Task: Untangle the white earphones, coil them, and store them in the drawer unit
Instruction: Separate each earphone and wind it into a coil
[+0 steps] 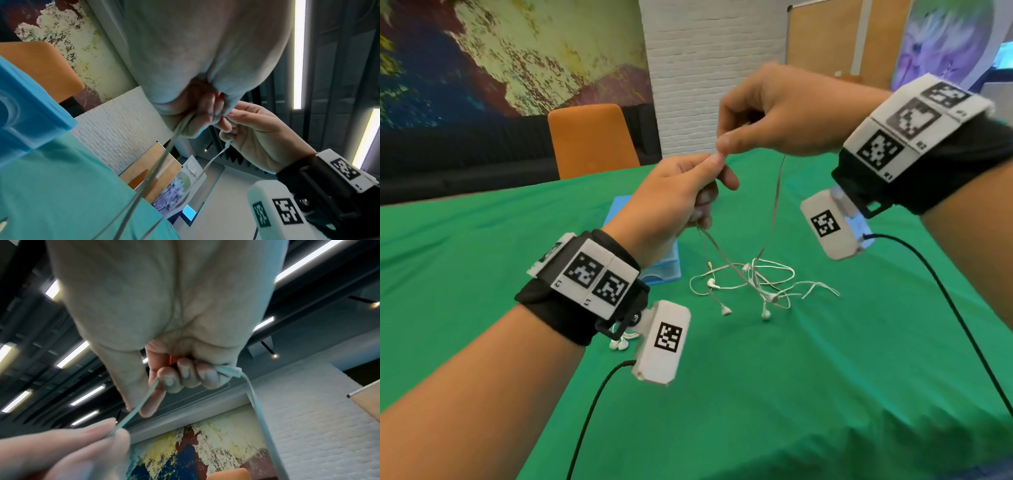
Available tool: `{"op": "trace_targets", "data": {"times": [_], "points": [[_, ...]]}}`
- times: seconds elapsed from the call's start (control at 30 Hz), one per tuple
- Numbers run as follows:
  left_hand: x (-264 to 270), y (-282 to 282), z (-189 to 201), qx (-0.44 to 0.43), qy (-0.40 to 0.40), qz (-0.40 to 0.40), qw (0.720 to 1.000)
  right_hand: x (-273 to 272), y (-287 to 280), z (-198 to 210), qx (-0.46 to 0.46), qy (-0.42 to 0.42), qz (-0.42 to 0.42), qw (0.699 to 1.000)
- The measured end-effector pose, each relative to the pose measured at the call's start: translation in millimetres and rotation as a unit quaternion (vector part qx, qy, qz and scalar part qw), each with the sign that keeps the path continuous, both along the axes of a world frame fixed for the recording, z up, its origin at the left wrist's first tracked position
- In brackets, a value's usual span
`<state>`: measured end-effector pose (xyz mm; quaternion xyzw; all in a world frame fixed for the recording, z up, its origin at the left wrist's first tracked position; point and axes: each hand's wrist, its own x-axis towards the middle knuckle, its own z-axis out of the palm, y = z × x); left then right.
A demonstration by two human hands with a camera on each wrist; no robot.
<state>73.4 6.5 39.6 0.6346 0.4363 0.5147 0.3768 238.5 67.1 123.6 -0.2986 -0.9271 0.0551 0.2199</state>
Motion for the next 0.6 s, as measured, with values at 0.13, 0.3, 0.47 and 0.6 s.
{"op": "trace_targets", "data": {"times": [0.13,0.3,0.47,0.6], "points": [[1.5,-1.2,-5.6,-0.021,-0.033,-0.011,0.999,4.9,7.9,5.6,0.088,0.070,-0.037,0.993],[-1.0,-2.6,-20.2,-0.052,-0.062,-0.035,0.996,10.9,23.6,6.3,0.154,0.181,-0.092,0.967],[-4.0,-10.5,-18.8,-0.085,-0.051,-0.091,0.991,12.3,25.9,4.3,0.129,0.206,-0.091,0.966],[-6.2,-11.4,-8.6,-0.080,-0.085,-0.090,0.989,5.4,17.6,-1.9,0.003,0.140,-0.009,0.990]]}}
